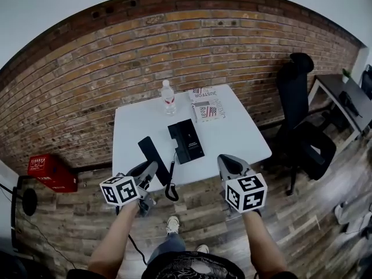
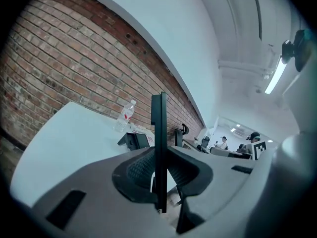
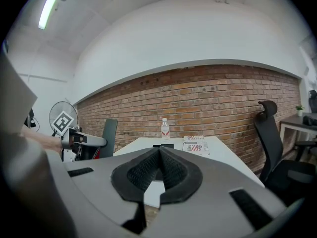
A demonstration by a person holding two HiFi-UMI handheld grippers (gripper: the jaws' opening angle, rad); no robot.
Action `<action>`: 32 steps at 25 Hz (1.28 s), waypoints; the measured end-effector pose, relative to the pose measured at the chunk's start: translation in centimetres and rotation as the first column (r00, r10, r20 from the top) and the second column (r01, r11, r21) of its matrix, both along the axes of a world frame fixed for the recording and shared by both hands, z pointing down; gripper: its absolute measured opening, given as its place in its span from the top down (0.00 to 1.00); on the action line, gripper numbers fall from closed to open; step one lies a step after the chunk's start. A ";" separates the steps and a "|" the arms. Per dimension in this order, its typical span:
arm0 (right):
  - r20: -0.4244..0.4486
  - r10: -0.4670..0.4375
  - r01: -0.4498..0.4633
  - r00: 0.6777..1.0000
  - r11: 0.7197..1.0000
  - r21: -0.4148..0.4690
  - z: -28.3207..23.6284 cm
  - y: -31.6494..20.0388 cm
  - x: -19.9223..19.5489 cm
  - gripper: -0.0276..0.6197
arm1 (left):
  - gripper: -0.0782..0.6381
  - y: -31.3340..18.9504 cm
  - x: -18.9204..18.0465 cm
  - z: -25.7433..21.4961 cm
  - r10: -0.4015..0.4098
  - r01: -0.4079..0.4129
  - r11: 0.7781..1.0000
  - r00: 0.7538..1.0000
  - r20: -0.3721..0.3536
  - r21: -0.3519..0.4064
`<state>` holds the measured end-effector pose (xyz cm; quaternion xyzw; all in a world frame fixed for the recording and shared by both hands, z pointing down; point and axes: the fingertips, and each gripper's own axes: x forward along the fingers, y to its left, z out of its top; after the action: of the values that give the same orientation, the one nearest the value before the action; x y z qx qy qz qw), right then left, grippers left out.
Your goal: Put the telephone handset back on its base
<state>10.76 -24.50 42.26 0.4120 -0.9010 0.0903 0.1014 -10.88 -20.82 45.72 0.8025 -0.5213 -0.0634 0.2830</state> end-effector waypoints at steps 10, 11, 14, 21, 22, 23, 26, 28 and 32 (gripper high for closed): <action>-0.045 0.031 -0.032 0.999 0.999 -0.025 1.2 -4.7 -3.2 0.95 | 0.78 -6.7 -0.3 4.1 0.138 -0.152 0.986 0.972 -0.191 -0.063; -0.050 0.034 -0.036 0.998 0.999 -0.028 1.4 -5.1 -3.4 0.95 | 0.78 -7.3 -0.2 4.5 0.154 -0.171 0.983 0.968 -0.199 -0.070; -0.063 0.043 -0.046 0.997 0.998 -0.037 2.1 -6.2 -4.1 0.96 | 0.78 -8.9 -0.2 5.7 0.187 -0.210 0.974 0.957 -0.221 -0.083; -0.082 0.060 -0.065 0.995 0.996 -0.056 3.2 -8.6 -5.8 0.95 | 0.78 -11.9 0.1 7.9 0.223 -0.265 0.957 0.930 -0.292 -0.116; -0.085 0.061 -0.066 0.995 0.996 -0.058 3.2 -8.9 -6.0 0.96 | 0.78 -12.3 0.2 8.2 0.226 -0.272 0.955 0.926 -0.302 -0.120; -0.088 0.060 -0.066 0.994 0.996 -0.060 3.3 -9.2 -6.3 0.96 | 0.78 -12.7 0.3 8.4 0.228 -0.278 0.953 0.922 -0.314 -0.122; -0.094 0.059 -0.066 0.994 0.996 -0.066 3.6 -9.9 -7.1 0.95 | 0.78 -13.7 0.4 9.2 0.236 -0.294 0.947 0.910 -0.341 -0.131; -0.096 0.062 -0.069 0.993 0.995 -0.070 3.9 -10.3 -7.6 0.95 | 0.78 -14.3 0.5 9.8 0.240 -0.305 0.942 0.903 -0.355 -0.139; -0.098 0.064 -0.072 0.993 0.994 -0.079 4.5 -11.0 -8.4 0.95 | 0.78 -15.1 0.8 10.6 0.244 -0.323 0.934 0.887 -0.392 -0.151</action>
<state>2.36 -35.46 46.72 0.4417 -0.8762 0.1109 0.1578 -10.11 -35.96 56.37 0.8094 -0.3393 -0.1141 0.4656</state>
